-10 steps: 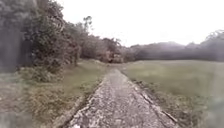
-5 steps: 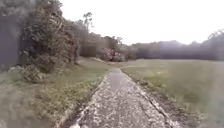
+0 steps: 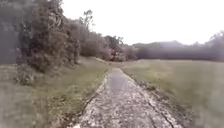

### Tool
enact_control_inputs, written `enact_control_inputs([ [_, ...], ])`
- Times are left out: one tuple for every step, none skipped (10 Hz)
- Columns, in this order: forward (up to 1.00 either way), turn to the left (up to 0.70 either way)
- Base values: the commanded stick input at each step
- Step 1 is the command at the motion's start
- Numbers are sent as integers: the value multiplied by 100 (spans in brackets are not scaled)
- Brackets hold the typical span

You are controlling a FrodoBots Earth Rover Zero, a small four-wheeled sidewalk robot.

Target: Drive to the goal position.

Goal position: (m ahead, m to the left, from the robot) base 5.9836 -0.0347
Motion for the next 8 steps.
enact_control_inputs([
  [85, -34],
  [85, -21],
  [85, 0],
  [85, 0],
  [85, 0],
  [85, 0],
  [85, 0],
  [85, 0],
])
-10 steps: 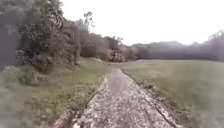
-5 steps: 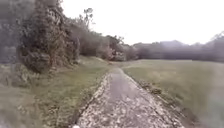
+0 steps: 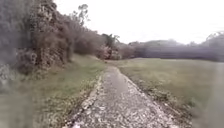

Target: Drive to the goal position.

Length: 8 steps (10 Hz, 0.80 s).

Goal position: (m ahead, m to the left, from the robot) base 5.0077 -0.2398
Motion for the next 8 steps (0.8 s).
enact_control_inputs([
  [85, 0],
  [85, 0],
  [85, 0],
  [85, 0],
  [85, 0],
  [85, 0],
  [85, 0],
  [85, 0],
])
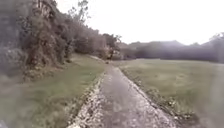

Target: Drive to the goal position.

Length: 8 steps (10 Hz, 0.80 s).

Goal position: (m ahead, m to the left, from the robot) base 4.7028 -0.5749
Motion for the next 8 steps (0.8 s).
enact_control_inputs([
  [85, 0],
  [85, 0],
  [85, 0],
  [85, 0],
  [85, 0],
  [85, 0],
  [85, 0],
  [85, 0],
])
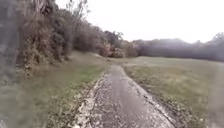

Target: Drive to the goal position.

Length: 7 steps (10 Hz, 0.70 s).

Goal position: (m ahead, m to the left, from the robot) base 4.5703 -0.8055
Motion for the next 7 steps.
enact_control_inputs([
  [85, 0],
  [85, 0],
  [85, 0],
  [85, 0],
  [85, 0],
  [85, 0],
  [85, 0],
])
